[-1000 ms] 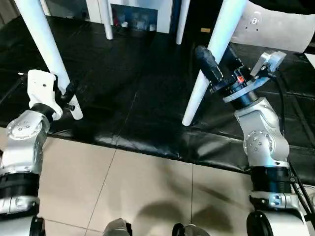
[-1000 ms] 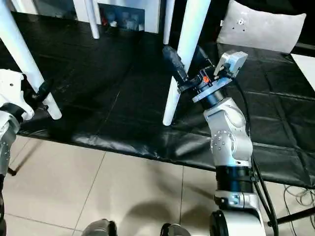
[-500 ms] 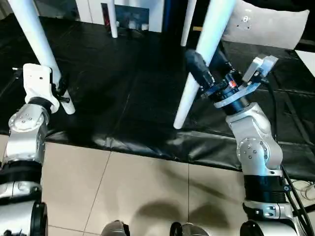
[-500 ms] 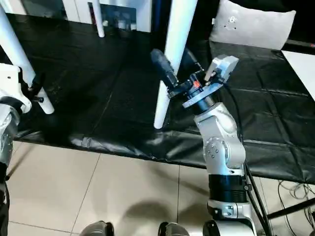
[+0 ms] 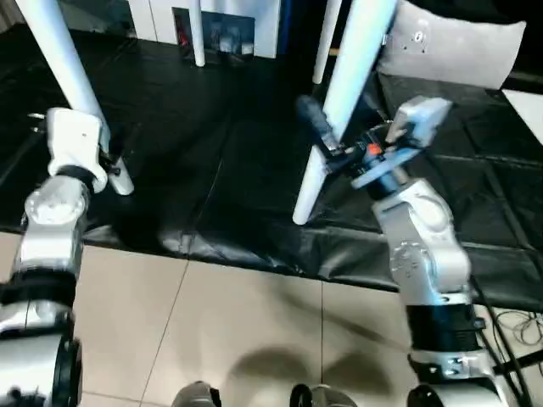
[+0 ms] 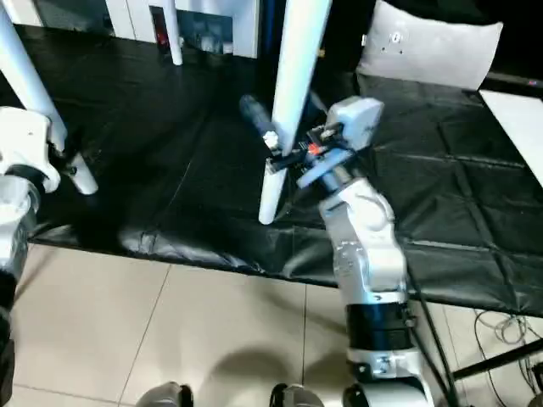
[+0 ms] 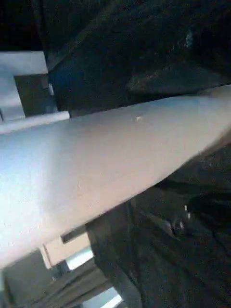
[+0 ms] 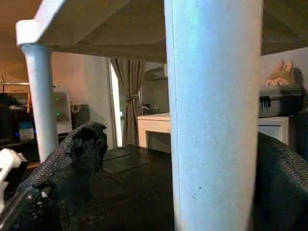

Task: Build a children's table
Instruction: Flip table

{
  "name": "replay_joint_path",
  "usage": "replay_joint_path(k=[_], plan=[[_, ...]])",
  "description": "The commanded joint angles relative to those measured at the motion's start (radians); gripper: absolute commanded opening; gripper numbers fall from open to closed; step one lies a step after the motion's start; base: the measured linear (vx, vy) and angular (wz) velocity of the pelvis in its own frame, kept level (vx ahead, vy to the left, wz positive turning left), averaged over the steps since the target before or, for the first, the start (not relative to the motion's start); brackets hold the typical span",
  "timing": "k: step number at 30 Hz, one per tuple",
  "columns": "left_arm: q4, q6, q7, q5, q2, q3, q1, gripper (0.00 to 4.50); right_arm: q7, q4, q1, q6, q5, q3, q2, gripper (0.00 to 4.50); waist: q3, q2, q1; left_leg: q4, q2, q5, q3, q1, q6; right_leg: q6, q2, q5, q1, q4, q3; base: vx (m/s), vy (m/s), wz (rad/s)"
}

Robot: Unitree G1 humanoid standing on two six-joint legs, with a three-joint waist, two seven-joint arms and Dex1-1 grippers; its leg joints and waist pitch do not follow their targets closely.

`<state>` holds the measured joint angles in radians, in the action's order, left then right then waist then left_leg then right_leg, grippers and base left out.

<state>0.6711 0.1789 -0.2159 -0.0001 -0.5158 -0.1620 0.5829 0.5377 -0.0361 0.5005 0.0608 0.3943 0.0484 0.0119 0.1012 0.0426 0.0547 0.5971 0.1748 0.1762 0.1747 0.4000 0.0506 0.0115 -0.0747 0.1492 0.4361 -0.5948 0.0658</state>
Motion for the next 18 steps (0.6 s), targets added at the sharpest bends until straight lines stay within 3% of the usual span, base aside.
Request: replay_joint_path(k=[1, 3, 5, 7, 8, 9, 10, 11, 14, 18], plan=[[-0.098, 0.030, -0.067, -0.010, 0.035, 0.046, -0.029, 2.89, 0.022, 0.048, -0.022, 0.005, 0.006, -0.044, -0.006, 4.50, -0.066, -0.028, -0.004, -0.091, 0.058, 0.238, -0.018, -0.035, 0.016, 0.176, -0.066, 0.158, -0.047, 0.051, -0.055, 0.000, 0.000, 0.00], [-0.186, 0.021, -0.092, -0.058, 0.043, 0.029, -0.079, 3.10, 0.029, 0.079, -0.052, 0.009, 0.021, -0.031, 0.006, 4.50, -0.068, -0.031, -0.001, -0.086, 0.055, 0.183, -0.013, -0.033, -0.007, 0.204, -0.062, 0.062, -0.050, 0.042, -0.053, 0.000, 0.000, 0.00], [-0.300, 0.003, -0.100, -0.115, 0.059, 0.002, -0.140, 3.21, 0.036, 0.116, -0.101, 0.025, 0.038, -0.016, 0.030, 4.50, -0.068, -0.031, 0.002, -0.083, 0.055, 0.150, -0.012, -0.030, -0.021, 0.222, -0.064, 0.012, -0.057, 0.036, -0.053, 0.000, 0.000, 0.00], [-0.331, -0.004, -0.093, -0.128, 0.064, -0.006, -0.156, 3.37, 0.036, 0.126, -0.115, 0.025, 0.038, -0.012, 0.037, 4.50, -0.067, -0.031, 0.003, -0.082, 0.054, 0.133, -0.010, -0.029, -0.037, 0.229, -0.062, -0.013, -0.057, 0.037, -0.052, 0.000, 0.000, 0.00], [-0.370, -0.010, -0.080, -0.152, 0.072, -0.025, -0.181, 3.49, 0.031, 0.141, -0.139, 0.031, 0.038, -0.003, 0.050, 4.50, -0.066, -0.040, 0.003, -0.083, 0.053, 0.153, -0.013, -0.028, -0.044, 0.232, -0.062, 0.020, -0.059, 0.038, -0.050, 0.000, 0.000, 0.00], [-0.407, -0.009, -0.076, -0.175, 0.077, -0.041, -0.210, 3.49, 0.027, 0.160, -0.163, 0.031, 0.042, 0.009, 0.059, 4.50, -0.062, -0.033, 0.003, -0.085, 0.054, 0.183, -0.012, -0.028, -0.040, 0.224, -0.062, 0.064, -0.058, 0.046, -0.051, 0.000, 0.000, 0.00], [-0.424, -0.008, -0.075, -0.184, 0.079, -0.046, -0.223, 3.49, 0.026, 0.168, -0.173, 0.030, 0.044, 0.014, 0.062, 4.50, -0.061, -0.033, 0.003, -0.087, 0.056, 0.198, -0.013, -0.028, -0.036, 0.221, -0.064, 0.088, -0.060, 0.048, -0.051, 0.000, 0.000, 0.00], [-0.442, -0.009, -0.078, -0.200, 0.083, -0.055, -0.237, 3.49, 0.022, 0.177, -0.184, 0.025, 0.040, 0.018, 0.065, 4.50, -0.058, -0.040, 0.003, -0.090, 0.056, 0.226, -0.015, -0.027, -0.026, 0.213, -0.064, 0.132, -0.058, 0.052, -0.052, 0.000, 0.000, 0.00], [-0.505, -0.012, -0.085, -0.245, 0.096, -0.081, -0.285, 3.49, 0.003, 0.204, -0.222, -0.018, 0.012, 0.037, 0.070, 4.50, -0.054, -0.040, -0.001, -0.094, 0.055, 0.304, -0.016, -0.029, 0.002, 0.181, -0.063, 0.248, -0.054, 0.064, -0.053, 0.000, 0.000, 0.00], [-0.582, -0.015, -0.075, -0.264, 0.108, -0.111, -0.339, 3.49, -0.029, 0.229, -0.258, -0.069, -0.018, 0.056, 0.078, 4.50, -0.053, -0.046, -0.002, -0.097, 0.056, 0.319, -0.019, -0.031, 0.016, 0.152, -0.061, 0.279, -0.049, 0.070, -0.053, 0.000, 0.000, 0.00]])
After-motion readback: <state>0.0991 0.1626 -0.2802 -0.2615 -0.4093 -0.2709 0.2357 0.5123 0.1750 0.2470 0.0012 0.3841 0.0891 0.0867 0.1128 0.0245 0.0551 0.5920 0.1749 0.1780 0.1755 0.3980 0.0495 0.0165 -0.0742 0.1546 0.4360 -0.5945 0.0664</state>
